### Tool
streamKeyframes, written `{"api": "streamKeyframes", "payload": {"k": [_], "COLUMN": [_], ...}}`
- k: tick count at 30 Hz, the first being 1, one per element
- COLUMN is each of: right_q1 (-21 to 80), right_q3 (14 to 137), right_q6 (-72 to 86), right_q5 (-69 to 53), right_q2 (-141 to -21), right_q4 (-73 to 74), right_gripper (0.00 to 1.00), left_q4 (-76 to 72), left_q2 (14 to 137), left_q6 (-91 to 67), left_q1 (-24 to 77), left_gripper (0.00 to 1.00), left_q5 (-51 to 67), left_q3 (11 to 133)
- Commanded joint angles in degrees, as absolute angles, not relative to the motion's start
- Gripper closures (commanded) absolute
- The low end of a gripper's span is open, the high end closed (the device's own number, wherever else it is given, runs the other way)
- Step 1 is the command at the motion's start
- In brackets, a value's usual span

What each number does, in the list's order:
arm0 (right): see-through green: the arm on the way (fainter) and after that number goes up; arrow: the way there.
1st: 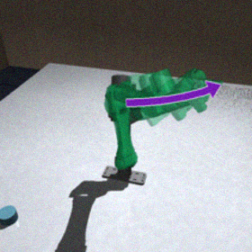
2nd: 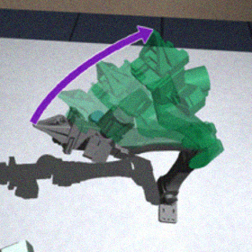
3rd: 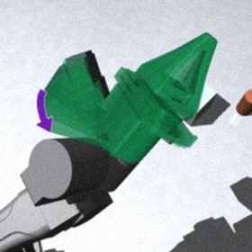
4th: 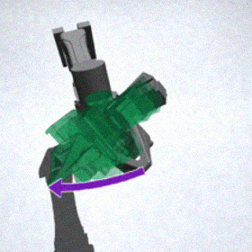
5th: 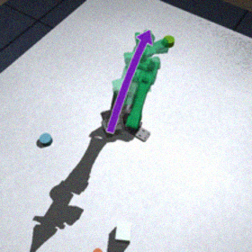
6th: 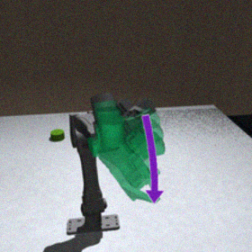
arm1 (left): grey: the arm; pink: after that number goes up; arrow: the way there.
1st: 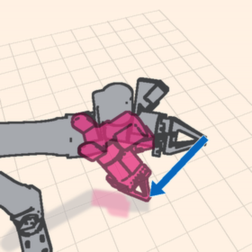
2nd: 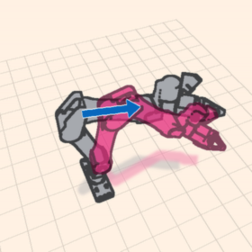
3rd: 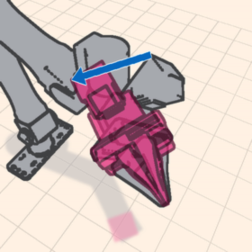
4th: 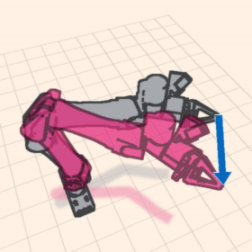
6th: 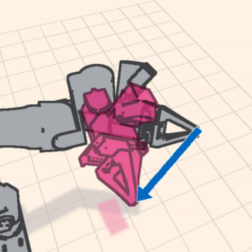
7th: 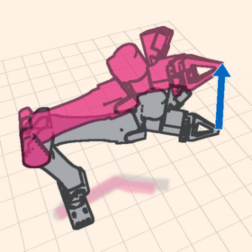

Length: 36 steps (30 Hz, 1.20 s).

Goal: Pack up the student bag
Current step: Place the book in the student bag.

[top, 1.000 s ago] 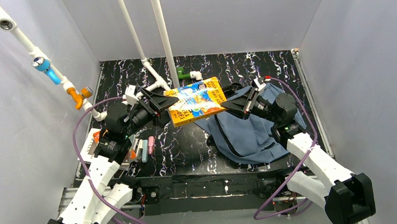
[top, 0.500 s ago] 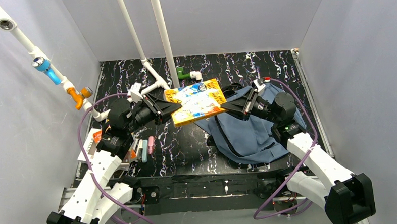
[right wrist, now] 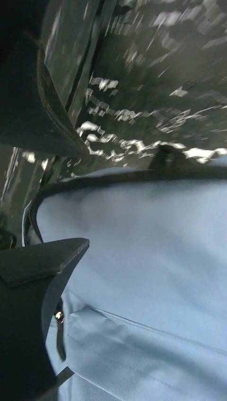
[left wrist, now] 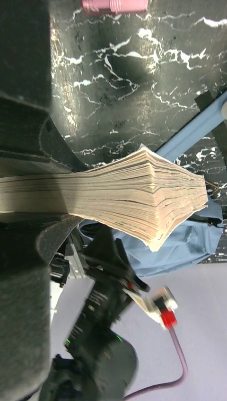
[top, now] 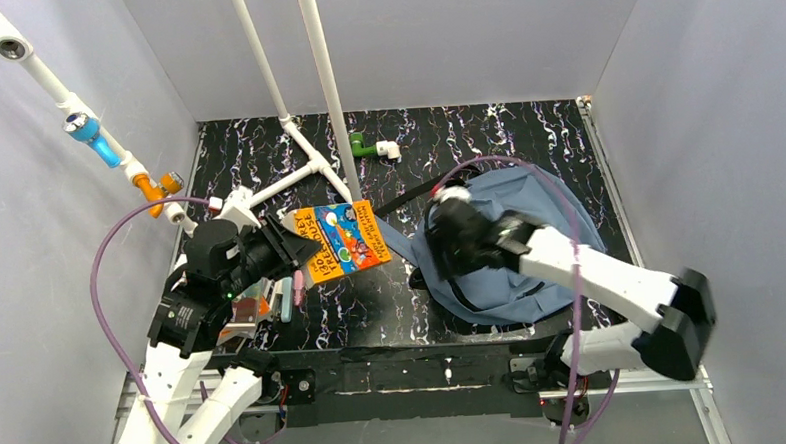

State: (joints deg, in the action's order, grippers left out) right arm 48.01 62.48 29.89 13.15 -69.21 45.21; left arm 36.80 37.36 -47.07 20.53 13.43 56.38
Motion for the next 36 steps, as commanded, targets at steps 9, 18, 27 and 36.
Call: {"api": "streamKeyframes", "payload": {"k": [9, 18, 27, 36], "right_q1": [72.31, 69.4, 68.41, 66.44], "right_q3": [76.9, 70.12, 64.84, 63.79], "right_q6": [43.62, 39.06, 36.0, 38.73], "right_q5": [58.88, 56.33, 53.24, 62.96], "right_q2": [-92.92, -86.24, -87.69, -83.82], "right_q4": [75.6, 64.44, 55.78, 55.44], "right_gripper": [0.22, 0.21, 0.23, 0.68], "left_q4": [37.82, 36.5, 36.08, 35.02], "left_q2": [36.43, 39.02, 39.12, 41.53], "left_q6": [-45.85, -46.01, -46.23, -46.77], "left_q1": [20.58, 20.57, 20.64, 20.58], "left_gripper": [1.0, 1.0, 1.0, 1.0], "left_q5": [13.77, 15.08, 16.52, 21.66], "left_q3": [57.11, 57.65, 57.65, 58.04]}}
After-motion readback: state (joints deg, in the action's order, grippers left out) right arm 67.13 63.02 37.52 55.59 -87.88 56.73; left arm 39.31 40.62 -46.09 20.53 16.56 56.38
